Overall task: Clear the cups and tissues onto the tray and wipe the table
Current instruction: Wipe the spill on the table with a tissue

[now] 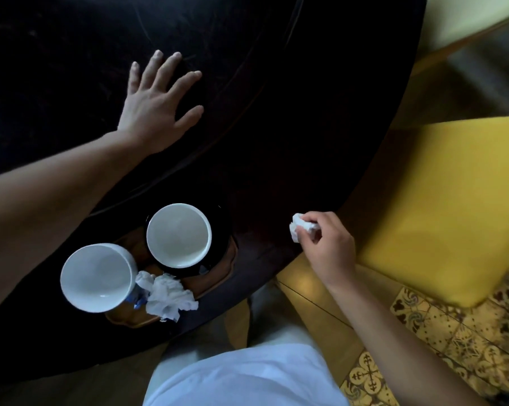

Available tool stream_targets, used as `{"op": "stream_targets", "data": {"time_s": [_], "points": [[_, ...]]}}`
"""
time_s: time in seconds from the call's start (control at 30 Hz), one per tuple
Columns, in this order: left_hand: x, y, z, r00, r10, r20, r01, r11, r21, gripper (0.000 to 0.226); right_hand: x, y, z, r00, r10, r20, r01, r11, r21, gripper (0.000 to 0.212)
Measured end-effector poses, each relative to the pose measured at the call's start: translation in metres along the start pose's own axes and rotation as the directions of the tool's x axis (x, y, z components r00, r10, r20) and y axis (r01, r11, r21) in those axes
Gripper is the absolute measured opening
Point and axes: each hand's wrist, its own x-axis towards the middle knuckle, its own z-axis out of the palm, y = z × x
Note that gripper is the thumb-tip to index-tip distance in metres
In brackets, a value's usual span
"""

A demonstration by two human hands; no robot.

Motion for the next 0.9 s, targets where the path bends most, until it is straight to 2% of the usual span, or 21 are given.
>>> {"op": "stream_targets", "data": {"time_s": [0.13,0.2,0.27,0.33,0.5,0.57,0.67,0.8,0.9], "points": [[-0.019,-0.011,-0.012,0.998,-0.059,-0.012,0.058,0.998,-0.011,0.064,-0.017,-0.004,0.010,0.996,-0.026,0.082,0.028,0.999,-0.024,0.025],[-0.048,-0.030,-0.018,0.980,-0.187,-0.064,0.184,0.982,-0.048,0.060,-0.022,-0.005,0.010,0.989,0.001,0.145,0.005,0.999,-0.039,0.028],[-0.091,-0.056,-0.022,0.934,-0.334,-0.128,0.325,0.942,-0.082,0.058,-0.024,-0.008,0.009,0.980,0.005,0.201,0.005,0.999,-0.050,0.028],[-0.134,-0.082,-0.024,0.892,-0.414,-0.180,0.404,0.910,-0.091,0.057,-0.026,-0.015,0.009,0.974,-0.002,0.228,0.004,1.000,-0.005,0.027],[-0.215,-0.140,-0.025,0.826,-0.554,-0.109,0.555,0.832,-0.024,0.064,-0.039,-0.056,0.011,0.977,-0.044,0.210,0.013,0.989,0.145,0.024],[-0.234,-0.158,-0.024,0.836,-0.543,-0.074,0.546,0.837,0.027,0.068,-0.047,-0.078,0.014,0.981,-0.058,0.187,0.027,0.986,0.167,0.025],[-0.240,-0.179,-0.021,0.890,-0.452,-0.061,0.455,0.887,0.078,0.072,-0.068,-0.110,0.024,0.983,-0.083,0.161,0.053,0.982,0.182,0.025],[-0.239,-0.192,-0.014,0.921,-0.383,-0.073,0.385,0.923,0.021,0.070,-0.104,-0.147,0.046,0.978,-0.049,0.203,0.000,0.973,0.233,0.023],[-0.238,-0.192,-0.011,0.922,-0.376,-0.089,0.375,0.927,-0.022,0.069,-0.130,-0.169,0.069,0.969,-0.082,0.234,0.031,0.976,0.214,0.028]]}}
